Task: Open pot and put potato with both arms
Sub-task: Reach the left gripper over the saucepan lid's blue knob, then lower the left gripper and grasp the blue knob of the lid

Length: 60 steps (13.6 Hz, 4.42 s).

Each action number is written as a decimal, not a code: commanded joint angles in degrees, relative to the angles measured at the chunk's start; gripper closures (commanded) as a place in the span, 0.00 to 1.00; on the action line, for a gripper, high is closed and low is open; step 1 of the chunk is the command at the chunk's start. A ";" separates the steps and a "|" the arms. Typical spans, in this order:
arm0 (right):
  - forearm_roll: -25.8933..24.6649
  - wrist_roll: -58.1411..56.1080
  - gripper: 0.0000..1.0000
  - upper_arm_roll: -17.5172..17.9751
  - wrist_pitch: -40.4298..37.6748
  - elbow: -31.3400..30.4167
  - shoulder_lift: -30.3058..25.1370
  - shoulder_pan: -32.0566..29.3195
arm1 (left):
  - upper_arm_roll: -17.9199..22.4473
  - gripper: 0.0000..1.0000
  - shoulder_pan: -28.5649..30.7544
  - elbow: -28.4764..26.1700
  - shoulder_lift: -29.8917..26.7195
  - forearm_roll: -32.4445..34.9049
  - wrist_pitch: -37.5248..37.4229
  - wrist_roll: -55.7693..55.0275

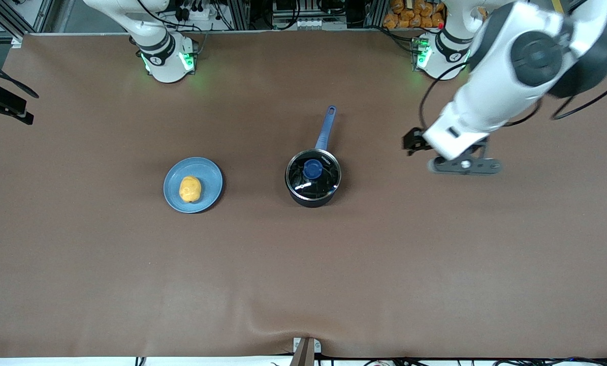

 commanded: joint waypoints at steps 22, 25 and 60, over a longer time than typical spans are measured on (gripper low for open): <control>-0.12 0.36 0.00 0.27 -0.41 0.83 0.24 -0.40 | 0.42 0.00 -22.99 7.55 22.94 10.62 17.08 -10.12; -0.12 0.36 0.00 0.27 -0.32 0.83 0.24 -0.40 | 0.42 0.00 -24.32 7.46 24.97 13.68 20.07 -12.68; -0.12 0.36 0.00 0.27 -0.41 0.83 0.24 -0.40 | 0.16 0.65 -24.14 6.76 26.56 15.90 16.21 -11.90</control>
